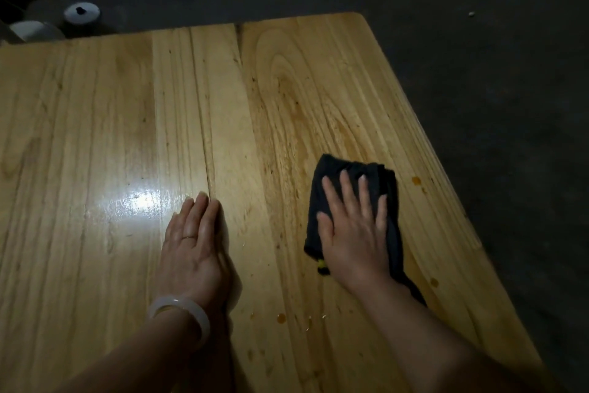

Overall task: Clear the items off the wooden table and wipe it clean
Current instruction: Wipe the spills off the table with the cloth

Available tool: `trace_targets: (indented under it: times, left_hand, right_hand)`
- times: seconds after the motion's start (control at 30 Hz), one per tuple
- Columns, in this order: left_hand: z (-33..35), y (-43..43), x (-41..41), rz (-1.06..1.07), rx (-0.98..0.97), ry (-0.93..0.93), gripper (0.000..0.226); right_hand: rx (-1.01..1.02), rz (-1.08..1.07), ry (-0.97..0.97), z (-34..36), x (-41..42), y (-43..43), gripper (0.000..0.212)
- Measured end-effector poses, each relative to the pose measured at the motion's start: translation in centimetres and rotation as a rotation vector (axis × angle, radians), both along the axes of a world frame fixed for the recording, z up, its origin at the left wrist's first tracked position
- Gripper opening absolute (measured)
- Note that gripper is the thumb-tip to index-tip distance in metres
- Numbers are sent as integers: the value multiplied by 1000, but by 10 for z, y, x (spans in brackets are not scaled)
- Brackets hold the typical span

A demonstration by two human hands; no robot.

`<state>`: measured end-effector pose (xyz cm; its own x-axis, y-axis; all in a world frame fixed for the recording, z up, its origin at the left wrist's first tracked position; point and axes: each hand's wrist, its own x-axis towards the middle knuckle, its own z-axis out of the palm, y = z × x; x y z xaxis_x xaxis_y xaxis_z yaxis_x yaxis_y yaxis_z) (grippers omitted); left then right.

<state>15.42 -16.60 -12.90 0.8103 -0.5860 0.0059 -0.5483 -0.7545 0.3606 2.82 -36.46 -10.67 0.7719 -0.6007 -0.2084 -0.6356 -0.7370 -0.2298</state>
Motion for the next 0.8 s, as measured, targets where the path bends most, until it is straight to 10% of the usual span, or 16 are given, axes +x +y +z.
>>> trace_targets:
  times: [0.33,0.8]
  left_hand:
    - [1,-2,-1,8,-9,-10,59]
    - [-2,0,0,5,-24,-22,60]
  right_hand:
    - [-33,137,8,-2,0,-36,58]
    - [-30,-320,57,0,-5,-56,57]
